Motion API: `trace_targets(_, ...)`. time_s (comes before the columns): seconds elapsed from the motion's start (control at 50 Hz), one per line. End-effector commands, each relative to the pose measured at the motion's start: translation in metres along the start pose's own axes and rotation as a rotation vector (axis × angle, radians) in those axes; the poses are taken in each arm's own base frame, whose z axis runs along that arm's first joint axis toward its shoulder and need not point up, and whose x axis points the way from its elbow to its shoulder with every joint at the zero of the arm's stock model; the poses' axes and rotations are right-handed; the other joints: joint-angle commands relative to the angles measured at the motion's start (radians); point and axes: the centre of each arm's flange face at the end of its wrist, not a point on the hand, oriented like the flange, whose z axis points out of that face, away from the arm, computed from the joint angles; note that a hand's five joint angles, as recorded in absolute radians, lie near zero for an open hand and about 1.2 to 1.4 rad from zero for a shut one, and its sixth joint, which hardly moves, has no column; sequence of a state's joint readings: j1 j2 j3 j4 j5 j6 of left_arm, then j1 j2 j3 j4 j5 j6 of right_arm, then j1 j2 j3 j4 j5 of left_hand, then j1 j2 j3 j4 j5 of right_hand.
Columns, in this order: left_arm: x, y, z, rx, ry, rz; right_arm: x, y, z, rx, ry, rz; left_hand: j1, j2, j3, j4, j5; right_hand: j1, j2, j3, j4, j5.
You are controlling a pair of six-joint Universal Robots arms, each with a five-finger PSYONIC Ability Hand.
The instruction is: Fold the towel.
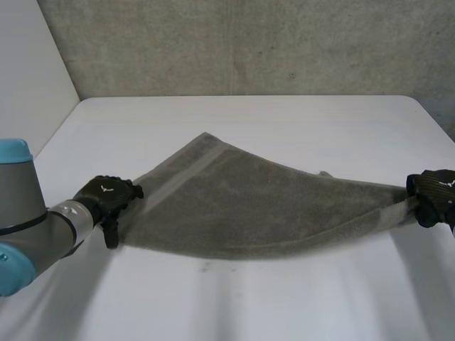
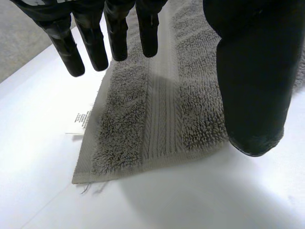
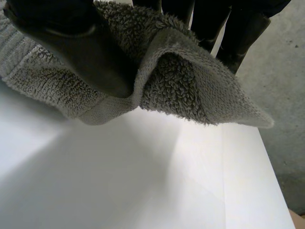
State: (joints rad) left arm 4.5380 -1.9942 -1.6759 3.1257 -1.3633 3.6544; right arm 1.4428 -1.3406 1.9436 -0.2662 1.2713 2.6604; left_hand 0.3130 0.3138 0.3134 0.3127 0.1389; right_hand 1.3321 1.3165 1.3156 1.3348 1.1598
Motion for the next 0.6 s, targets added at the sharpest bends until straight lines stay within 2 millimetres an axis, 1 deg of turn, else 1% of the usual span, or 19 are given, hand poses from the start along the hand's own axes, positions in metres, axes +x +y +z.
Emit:
trace_targets(0.02,0.001,0.004,-0.002,-0.008,0.015,-0.009,0.001,0.003,0.006,-0.008,0.001,-0.028,0.112,0.111,0.111,0.112,0.111,0.064,0.08,0.081,0.061,0.062)
trace_targets(0.18,0.002,0.008,0.0,-0.015,0.016,-0.011,0.003,0.003,0.009,-0.01,0.014,-0.037,0.118,0.117,0.117,0.118,0.117,0.064,0.08,0.081,0.061,0.062)
trace_targets(0.32,-0.004,0.014,0.004,-0.03,0.006,-0.023,0.003,0.003,0.01,-0.009,0.014,-0.038,0.118,0.117,0.117,0.118,0.117,0.064,0.08,0.081,0.061,0.062)
trace_targets(0.46,-0.004,0.016,0.009,-0.028,0.006,-0.022,0.002,0.005,0.009,-0.014,0.011,-0.035,0.127,0.126,0.126,0.127,0.126,0.064,0.08,0.081,0.061,0.062)
trace_targets(0.6,-0.002,0.021,0.014,-0.033,0.009,-0.024,0.0,0.006,0.009,-0.019,0.005,-0.035,0.241,0.24,0.24,0.241,0.24,0.064,0.08,0.081,0.061,0.062)
